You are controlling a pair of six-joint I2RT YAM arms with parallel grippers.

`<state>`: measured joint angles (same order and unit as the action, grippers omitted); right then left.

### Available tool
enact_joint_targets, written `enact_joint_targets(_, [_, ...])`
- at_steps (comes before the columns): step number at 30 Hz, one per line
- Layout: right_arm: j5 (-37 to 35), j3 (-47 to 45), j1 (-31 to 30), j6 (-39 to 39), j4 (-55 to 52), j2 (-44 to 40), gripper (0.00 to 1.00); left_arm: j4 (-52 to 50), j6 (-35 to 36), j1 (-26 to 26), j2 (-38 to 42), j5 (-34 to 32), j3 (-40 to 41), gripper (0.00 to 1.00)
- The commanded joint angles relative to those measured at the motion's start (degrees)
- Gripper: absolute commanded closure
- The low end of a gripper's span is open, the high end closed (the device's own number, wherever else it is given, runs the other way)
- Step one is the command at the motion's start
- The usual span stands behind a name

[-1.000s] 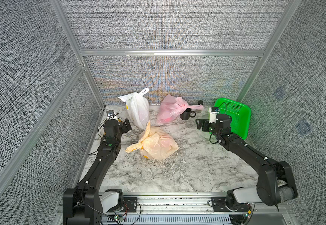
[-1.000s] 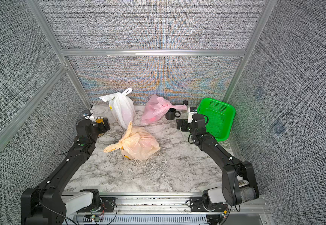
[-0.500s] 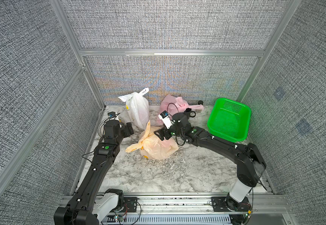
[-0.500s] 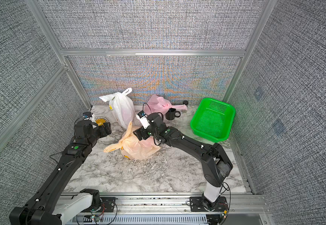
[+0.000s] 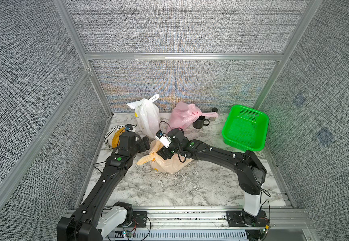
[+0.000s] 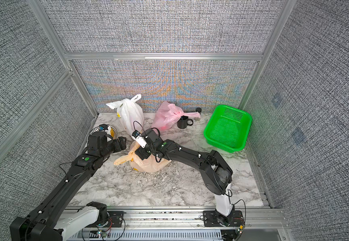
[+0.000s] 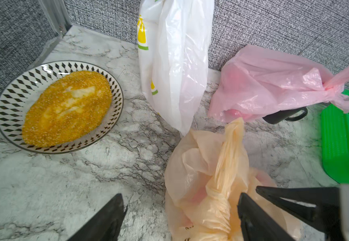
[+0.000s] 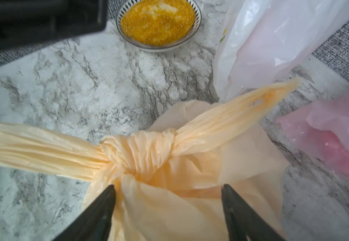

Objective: Untie the knot of a plastic bag & take out the apple
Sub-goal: Untie the plastic bag at the center of the board.

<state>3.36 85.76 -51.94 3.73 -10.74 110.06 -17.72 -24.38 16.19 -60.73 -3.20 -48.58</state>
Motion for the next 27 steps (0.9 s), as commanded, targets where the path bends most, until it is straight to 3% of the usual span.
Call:
enact_joint_targets(1, [-1.22, -1.13, 0.41, 1.03, -2.23, -0.91, 0.57, 1.54, 1.76, 2.04, -1.76, 1.01, -1.01, 0.13])
enact_joint_targets(3, [-0.02, -2.07, 1.02, 0.87, -2.43, -1.57, 0.83, 1.63, 2.96, 4.35, -3.60, 1.27, -2.05, 0.14])
enact_joint_targets(5, [1.59, -3.53, 2.02, 0.18, -1.83, -2.84, 1.00, 2.00, 4.13, 6.50, -5.26, 1.50, -2.74, 0.14])
enact_joint_targets(15, [7.67, -11.22, 6.12, 3.01, -0.07, -9.55, 1.00, 6.69, 7.49, 13.75, -13.86, 8.04, -3.80, 0.20])
enact_joint_targets(19, [8.33, -13.10, 6.78, 4.33, -0.14, -10.72, 1.00, 8.59, 8.05, 14.59, -16.72, 11.26, -4.61, 0.31])
enact_joint_targets(23, [9.29, -14.60, 8.22, 4.00, 0.64, -11.78, 1.00, 6.56, 9.34, 15.23, -19.19, 12.16, -6.40, 0.52])
enact_joint_targets(27, [10.25, -15.26, 9.10, 4.41, 0.65, -12.70, 1.00, 5.16, 9.91, 15.25, -19.24, 12.15, -6.53, 0.49])
